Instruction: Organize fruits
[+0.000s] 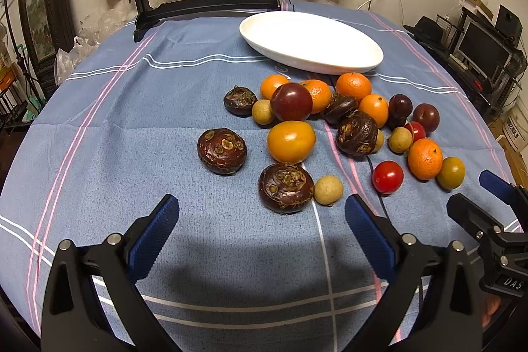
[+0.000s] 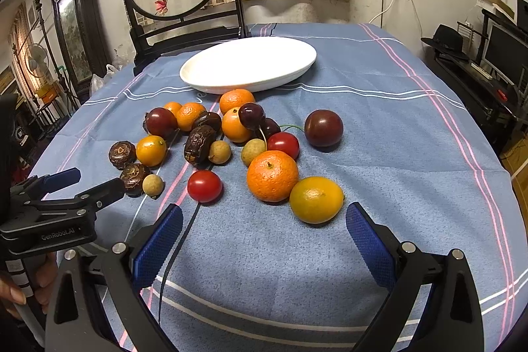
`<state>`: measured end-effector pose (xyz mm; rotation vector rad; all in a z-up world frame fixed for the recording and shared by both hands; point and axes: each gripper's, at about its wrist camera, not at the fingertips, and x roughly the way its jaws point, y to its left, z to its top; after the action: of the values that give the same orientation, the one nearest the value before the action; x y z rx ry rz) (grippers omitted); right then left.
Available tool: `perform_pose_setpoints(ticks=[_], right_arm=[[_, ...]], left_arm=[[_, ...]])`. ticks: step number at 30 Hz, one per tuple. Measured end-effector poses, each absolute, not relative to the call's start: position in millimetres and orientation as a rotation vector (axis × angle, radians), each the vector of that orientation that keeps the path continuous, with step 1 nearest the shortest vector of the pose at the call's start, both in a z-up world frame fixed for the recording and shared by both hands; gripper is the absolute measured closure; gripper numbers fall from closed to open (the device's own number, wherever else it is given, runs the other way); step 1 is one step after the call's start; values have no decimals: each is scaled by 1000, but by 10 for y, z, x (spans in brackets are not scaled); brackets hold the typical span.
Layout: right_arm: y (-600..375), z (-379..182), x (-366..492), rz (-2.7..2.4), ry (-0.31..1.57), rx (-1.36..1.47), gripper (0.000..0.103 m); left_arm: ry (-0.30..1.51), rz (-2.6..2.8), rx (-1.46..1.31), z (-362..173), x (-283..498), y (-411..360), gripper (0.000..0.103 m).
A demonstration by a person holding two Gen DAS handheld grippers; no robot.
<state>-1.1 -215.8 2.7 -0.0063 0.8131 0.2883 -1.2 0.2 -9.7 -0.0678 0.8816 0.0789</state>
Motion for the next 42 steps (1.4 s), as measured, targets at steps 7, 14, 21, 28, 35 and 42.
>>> perform_pose_setpoints(ticks=[7,14,21,28,35,42], right_arm=[[-2159,25,-10,289,813,-6,3],[-2160,25,-8,289,813,-5,3],[-2160,23,-9,289,813,-6,3],[-2162,21,-11,289,814,-5,3],[-2207,8,-54,286,812,1,3],[-2281,-32,-42,323,821,27,3]], left_arm=[[883,77,-67,-107,-21,-4,4],[884,78,-66,-109,-20,-5,4],[884,78,-66,-111,-20,-7,4],[890,73,-62,-123,-22,-16,4],[941,14,-98,-223,-67,131,4],[1005,-10,-130,-374,27,211,6]])
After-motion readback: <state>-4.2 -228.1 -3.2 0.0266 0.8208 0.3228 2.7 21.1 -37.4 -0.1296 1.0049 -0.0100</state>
